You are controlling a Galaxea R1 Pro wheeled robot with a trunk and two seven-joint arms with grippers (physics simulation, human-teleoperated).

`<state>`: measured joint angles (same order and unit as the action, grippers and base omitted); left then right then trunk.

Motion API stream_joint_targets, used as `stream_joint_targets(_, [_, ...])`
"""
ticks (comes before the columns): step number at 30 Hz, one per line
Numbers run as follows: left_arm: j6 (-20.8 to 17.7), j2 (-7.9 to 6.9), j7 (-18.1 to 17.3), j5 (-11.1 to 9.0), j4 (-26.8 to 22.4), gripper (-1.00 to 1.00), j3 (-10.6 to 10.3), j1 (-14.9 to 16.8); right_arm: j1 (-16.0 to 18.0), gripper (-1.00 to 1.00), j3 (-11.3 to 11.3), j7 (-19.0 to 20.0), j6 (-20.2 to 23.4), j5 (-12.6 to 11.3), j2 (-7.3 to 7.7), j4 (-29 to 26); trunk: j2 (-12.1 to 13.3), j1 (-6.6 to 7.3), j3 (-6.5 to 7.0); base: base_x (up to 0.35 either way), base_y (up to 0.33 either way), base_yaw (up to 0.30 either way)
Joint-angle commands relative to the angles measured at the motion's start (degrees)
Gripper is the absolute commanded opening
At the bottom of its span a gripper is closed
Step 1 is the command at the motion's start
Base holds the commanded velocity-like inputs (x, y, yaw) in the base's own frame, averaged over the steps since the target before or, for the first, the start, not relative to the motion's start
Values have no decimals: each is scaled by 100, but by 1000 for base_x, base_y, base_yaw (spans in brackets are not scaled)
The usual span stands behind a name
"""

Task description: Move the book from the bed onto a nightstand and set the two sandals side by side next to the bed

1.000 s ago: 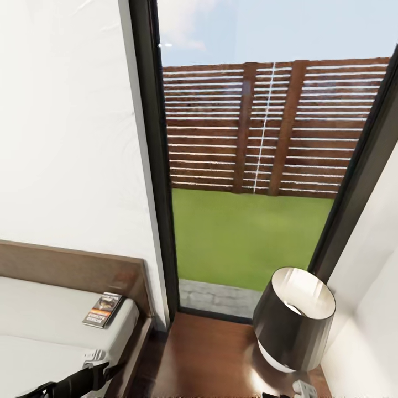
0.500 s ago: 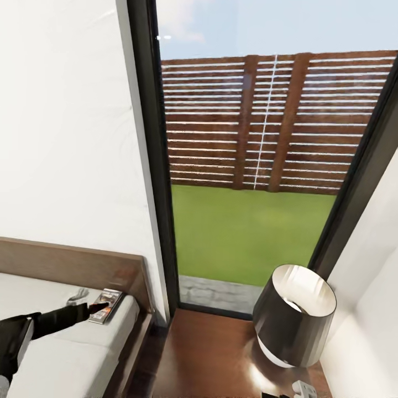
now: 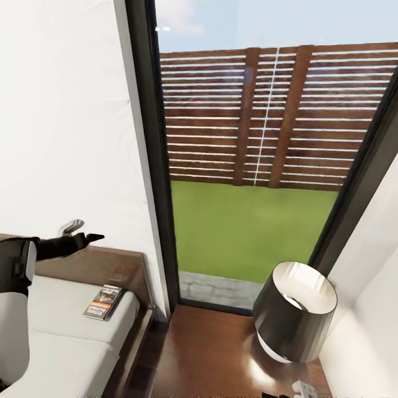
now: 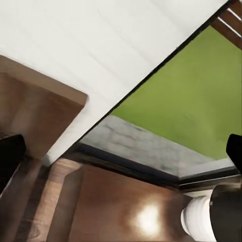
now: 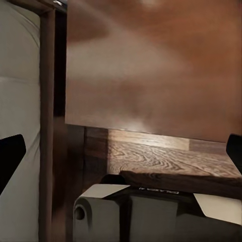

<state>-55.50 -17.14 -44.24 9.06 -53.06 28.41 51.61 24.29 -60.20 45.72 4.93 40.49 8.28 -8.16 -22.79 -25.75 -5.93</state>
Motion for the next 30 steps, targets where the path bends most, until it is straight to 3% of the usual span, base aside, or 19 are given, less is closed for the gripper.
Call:
stream_joint_targets(1, [-28, 13, 44, 63, -3, 100, 41, 66, 6, 100, -50, 33, 52, 20, -2, -10, -13, -4, -23, 0, 0, 0])
stream_joint_targets(4, [-15, 99, 649, 60, -3, 100, 169, 207, 6, 100, -50, 35, 52, 15, -2, -10, -13, -4, -50, 0, 0, 0])
stream_joint_targets(6, [661, 343, 1898, -63, 228, 100, 395, 274, 6, 100, -51, 40, 52, 13, -2, -10, -13, -4, -68, 0, 0, 0])
stream_joint_targets(7, [895, 391, 2129, -94, 319, 100, 424, 280, 6, 100, -52, 40, 52, 13, -2, -10, -13, -4, -77, 0, 0, 0])
stream_joint_targets(9, [1698, 503, 2913, -174, 723, 100, 494, 295, 6, 100, -51, 41, 52, 12, -2, -10, -13, -4, -95, 0, 0, 0])
stream_joint_targets(12, [2147, 555, 3626, -216, 1128, 100, 527, 303, 6, 100, -53, 50, 52, 12, -2, -10, -13, -4, -122, 0, 0, 0])
stream_joint_targets(15, [2302, 576, 3954, -232, 1295, 100, 531, 305, 6, 100, -53, 55, 52, 12, -2, -10, -13, -4, -149, 0, 0, 0])
stream_joint_targets(18, [2352, 591, 4068, -230, 1384, 100, 520, 306, 6, 100, -53, 58, 52, 12, -2, -10, -13, -4, -176, 0, 0, 0])
stream_joint_targets(30, [2355, 616, 4099, -218, 1576, 100, 499, 306, 6, 100, -53, 68, 52, 12, 0, -10, -13, -4, -284, 0, 0, 0])
